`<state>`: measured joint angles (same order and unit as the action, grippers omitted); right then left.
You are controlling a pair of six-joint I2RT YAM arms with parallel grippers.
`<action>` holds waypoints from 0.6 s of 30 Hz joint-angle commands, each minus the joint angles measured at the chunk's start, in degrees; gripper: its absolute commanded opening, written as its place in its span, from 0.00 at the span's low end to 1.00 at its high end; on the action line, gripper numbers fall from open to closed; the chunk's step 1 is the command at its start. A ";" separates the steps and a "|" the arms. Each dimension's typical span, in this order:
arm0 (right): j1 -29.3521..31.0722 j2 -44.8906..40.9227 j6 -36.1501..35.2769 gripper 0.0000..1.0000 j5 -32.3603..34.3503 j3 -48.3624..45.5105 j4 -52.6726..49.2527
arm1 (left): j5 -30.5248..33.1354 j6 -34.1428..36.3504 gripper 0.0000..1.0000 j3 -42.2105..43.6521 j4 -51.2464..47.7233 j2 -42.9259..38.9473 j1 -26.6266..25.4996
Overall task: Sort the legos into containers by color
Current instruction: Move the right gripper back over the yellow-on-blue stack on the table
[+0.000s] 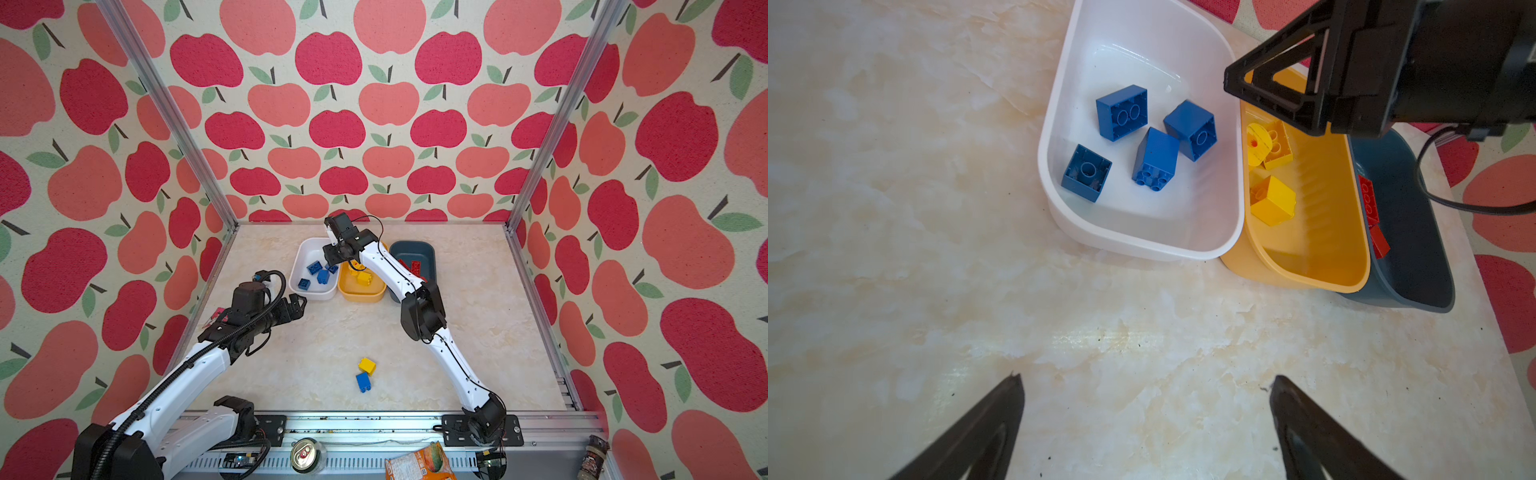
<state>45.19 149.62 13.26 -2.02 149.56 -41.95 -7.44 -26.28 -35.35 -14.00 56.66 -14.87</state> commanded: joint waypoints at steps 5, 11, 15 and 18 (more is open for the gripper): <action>-0.04 0.94 -0.27 0.61 -1.32 0.97 0.64 | 0.06 -0.43 0.95 -1.98 -2.48 -1.05 0.28; 0.19 -1.84 -0.16 0.62 -1.92 -1.93 1.07 | 0.11 -0.52 0.95 -2.00 -2.41 -1.21 0.21; 0.99 -6.87 -0.21 0.62 -2.46 -8.32 2.41 | 0.21 -0.44 0.95 -1.96 -2.48 -1.28 0.27; 1.89 -12.57 -0.42 0.64 -2.37 -16.40 4.82 | 0.20 -0.44 0.95 -1.83 -2.35 -1.37 0.28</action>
<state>45.78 144.29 13.32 -3.36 137.38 -39.38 -7.40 -26.28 -35.64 -14.96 56.23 -14.87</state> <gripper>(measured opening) 0.637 0.953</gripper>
